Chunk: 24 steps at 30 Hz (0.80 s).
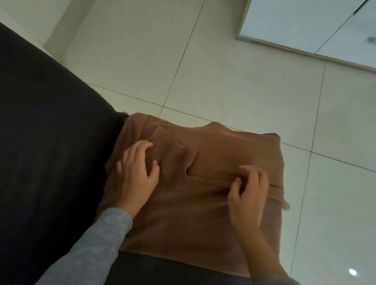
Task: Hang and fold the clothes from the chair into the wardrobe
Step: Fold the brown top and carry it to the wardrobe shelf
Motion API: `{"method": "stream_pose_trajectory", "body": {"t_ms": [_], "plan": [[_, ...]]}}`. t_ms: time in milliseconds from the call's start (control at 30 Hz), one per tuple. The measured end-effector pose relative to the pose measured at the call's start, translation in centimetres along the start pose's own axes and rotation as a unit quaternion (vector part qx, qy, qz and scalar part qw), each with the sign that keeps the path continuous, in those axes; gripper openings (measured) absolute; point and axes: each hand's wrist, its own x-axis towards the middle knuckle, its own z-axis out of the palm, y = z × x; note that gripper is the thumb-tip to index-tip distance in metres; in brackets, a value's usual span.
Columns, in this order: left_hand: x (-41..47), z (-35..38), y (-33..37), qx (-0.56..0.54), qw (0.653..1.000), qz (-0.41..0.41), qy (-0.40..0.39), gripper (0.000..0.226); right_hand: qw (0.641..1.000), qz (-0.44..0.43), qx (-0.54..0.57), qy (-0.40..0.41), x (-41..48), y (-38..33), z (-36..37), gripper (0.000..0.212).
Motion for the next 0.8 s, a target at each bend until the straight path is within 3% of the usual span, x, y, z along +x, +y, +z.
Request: {"method": "stream_pose_trajectory", "body": {"t_ms": [133,233,300,367,467,533,667,800], "plan": [[4.2,-0.7,-0.7,0.017,0.997,0.01,-0.072,0.058,0.985,-0.013,0.045,-0.167,1.4,-3.7,3.4,0.037],[5.4,-1.1,-0.7,-0.009,0.994,-0.029,-0.107,0.061,0.974,0.026,0.019,-0.226,2.1,-5.5,5.4,0.063],[5.2,-1.2,-1.0,-0.038,0.993,-0.028,-0.106,0.052,0.966,0.083,0.066,-0.235,2.5,-6.4,5.8,0.062],[4.4,-1.3,-1.6,-0.075,0.993,-0.016,-0.091,0.04,0.963,0.097,0.118,-0.223,2.1,-6.9,5.7,0.044],[1.9,-1.4,-2.9,-0.116,0.992,0.029,-0.038,0.031,0.971,0.008,0.142,-0.192,0.0,-6.5,5.0,0.017],[-0.9,-1.7,-4.1,-0.097,0.992,0.07,-0.033,0.036,0.97,-0.066,0.127,-0.195,-2.1,-5.3,4.4,0.018],[-6.9,-1.7,-7.2,0.008,0.99,0.098,-0.104,0.041,0.944,-0.204,0.014,-0.258,-6.5,-1.9,3.6,0.024],[-9.3,-2.0,-7.9,-0.001,0.993,0.073,-0.087,0.032,0.926,-0.214,0.002,-0.311,-8.2,0.3,2.8,0.034]]}}
